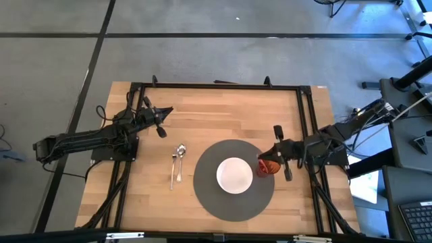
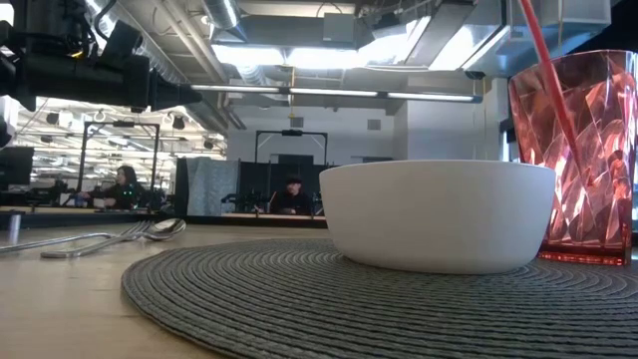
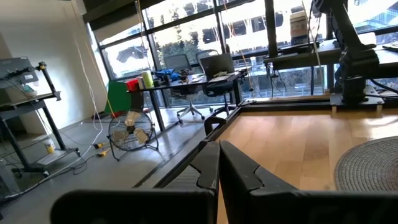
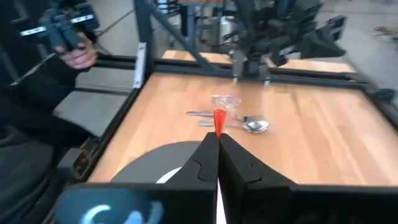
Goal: Pick & Place Utensil
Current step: Put the orange straw into the orange cup
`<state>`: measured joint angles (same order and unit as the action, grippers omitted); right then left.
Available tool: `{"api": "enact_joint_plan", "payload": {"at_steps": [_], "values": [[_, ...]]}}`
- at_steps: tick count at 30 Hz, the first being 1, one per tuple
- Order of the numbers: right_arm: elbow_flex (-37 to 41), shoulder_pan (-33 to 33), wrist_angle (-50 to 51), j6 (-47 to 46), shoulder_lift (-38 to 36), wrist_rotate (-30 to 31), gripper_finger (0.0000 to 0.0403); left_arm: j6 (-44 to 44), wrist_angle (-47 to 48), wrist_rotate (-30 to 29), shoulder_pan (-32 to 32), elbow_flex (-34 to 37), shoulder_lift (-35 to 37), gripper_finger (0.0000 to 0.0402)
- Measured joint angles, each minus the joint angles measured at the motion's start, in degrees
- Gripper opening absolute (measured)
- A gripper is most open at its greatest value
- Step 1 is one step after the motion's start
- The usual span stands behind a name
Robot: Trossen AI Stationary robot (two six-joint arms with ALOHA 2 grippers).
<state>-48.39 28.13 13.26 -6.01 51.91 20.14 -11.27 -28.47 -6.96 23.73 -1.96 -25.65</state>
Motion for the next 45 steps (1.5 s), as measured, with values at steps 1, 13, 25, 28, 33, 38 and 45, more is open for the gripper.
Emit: {"api": "enact_joint_plan", "payload": {"at_steps": [1,13,25,28,33,38,45], "values": [[0.0,0.7,-0.1,-0.3,0.1,1.9,0.0,0.0,0.0,0.0,0.0,0.0,0.0,0.0003],[0.0,7.1,1.8,-4.5,0.6,12.4,0.0,0.0,0.0,0.0,0.0,0.0,0.0,0.0003],[1.3,12.1,3.7,-8.9,0.9,21.3,0.0,0.0,0.0,0.0,0.0,0.0,0.0,0.0003],[3.4,12.2,0.0,-9.1,0.9,21.3,0.0,0.0,0.0,0.0,0.0,0.0,0.0,0.0003],[5.6,12.2,-1.8,-10.5,0.9,21.5,0.0,0.0,0.0,0.0,0.0,0.0,0.0,0.0003],[5.6,12.2,-1.8,-10.5,0.9,22.5,0.0003,0.2,0.0,0.0,0.0,0.0,0.0,0.0003],[5.6,12.2,-0.6,-10.2,0.9,22.4,0.0017,0.2,0.0,0.0,0.0,0.0,0.0,0.0003]]}}
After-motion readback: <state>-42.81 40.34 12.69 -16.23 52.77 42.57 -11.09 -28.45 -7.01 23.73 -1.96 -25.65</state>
